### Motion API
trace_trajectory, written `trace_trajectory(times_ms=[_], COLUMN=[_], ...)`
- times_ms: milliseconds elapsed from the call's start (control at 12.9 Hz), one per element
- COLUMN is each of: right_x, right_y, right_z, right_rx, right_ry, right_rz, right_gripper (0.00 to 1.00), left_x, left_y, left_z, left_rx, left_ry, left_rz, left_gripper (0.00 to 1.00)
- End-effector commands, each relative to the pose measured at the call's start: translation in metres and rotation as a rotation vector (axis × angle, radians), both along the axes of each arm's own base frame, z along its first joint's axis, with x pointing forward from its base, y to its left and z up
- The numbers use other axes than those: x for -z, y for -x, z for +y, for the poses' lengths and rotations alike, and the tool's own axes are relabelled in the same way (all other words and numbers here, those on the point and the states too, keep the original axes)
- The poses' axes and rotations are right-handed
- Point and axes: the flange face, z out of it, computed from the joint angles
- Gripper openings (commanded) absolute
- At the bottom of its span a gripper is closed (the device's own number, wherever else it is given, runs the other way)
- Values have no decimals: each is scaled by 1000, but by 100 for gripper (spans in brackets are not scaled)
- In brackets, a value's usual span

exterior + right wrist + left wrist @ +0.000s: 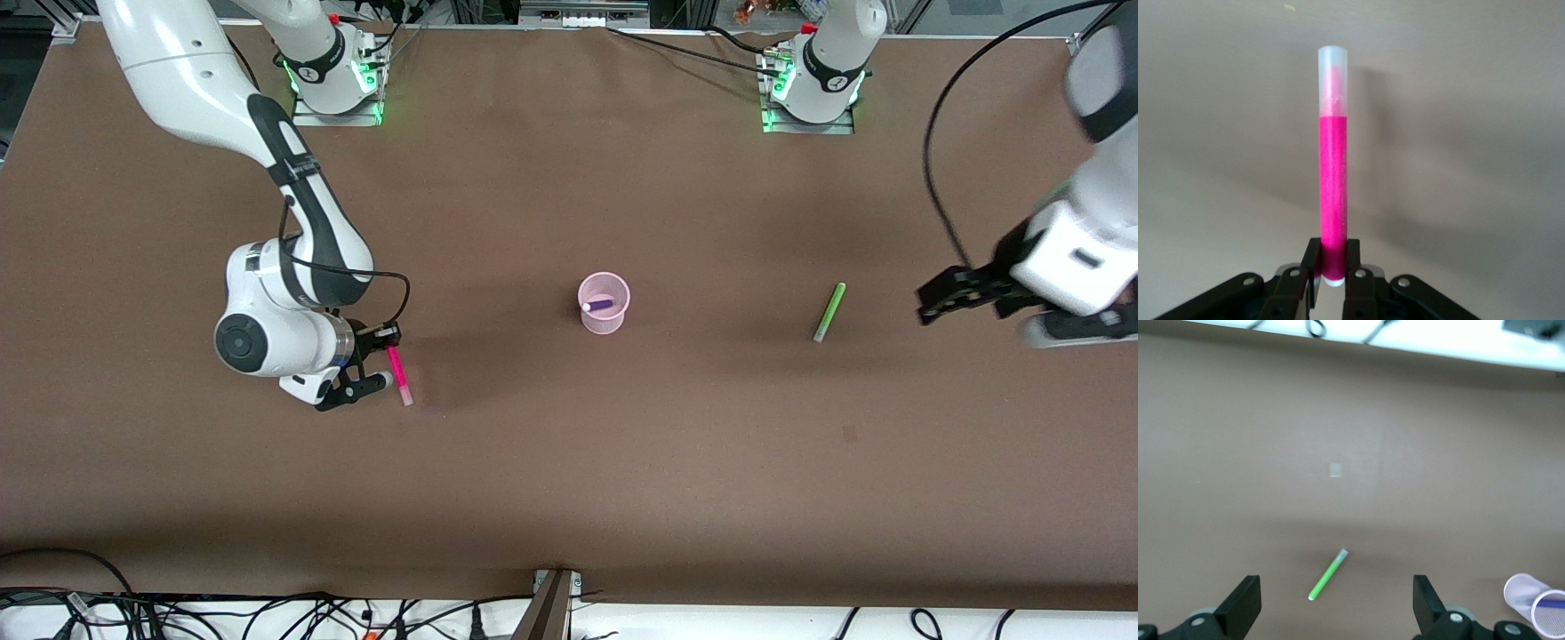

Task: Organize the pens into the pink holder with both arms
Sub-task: 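Retract the left gripper while the right gripper lifts the pink marker, then carry the pink marker with the right gripper over the pink holder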

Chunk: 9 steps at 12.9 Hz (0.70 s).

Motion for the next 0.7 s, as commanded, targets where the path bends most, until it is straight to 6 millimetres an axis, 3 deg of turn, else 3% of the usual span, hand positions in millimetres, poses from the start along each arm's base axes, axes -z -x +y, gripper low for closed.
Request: trace_trajectory(times_ms=[0,156,311,467,622], right_x=[-42,-59,-67,-74,-86], right_y=[-4,1,18,28,25], right_z=[31,65,115,152,169], right_rx=[202,401,576,771,988], right_ry=[-25,-61,-111,-109,-145], right_rz=[127,253,408,560,716], right_gripper=[0,0,0,0,0], left_x=[-19,-20,-17,-13,-9], left_y=[50,65,66,73,72], left_z=[9,26,31,64,70], left_rx=[26,62,92,17,61], left_ry=[-91,-117,-100,48,37], left_rz=[-13,39,69,107,116], left_gripper=[100,100,100,100,100])
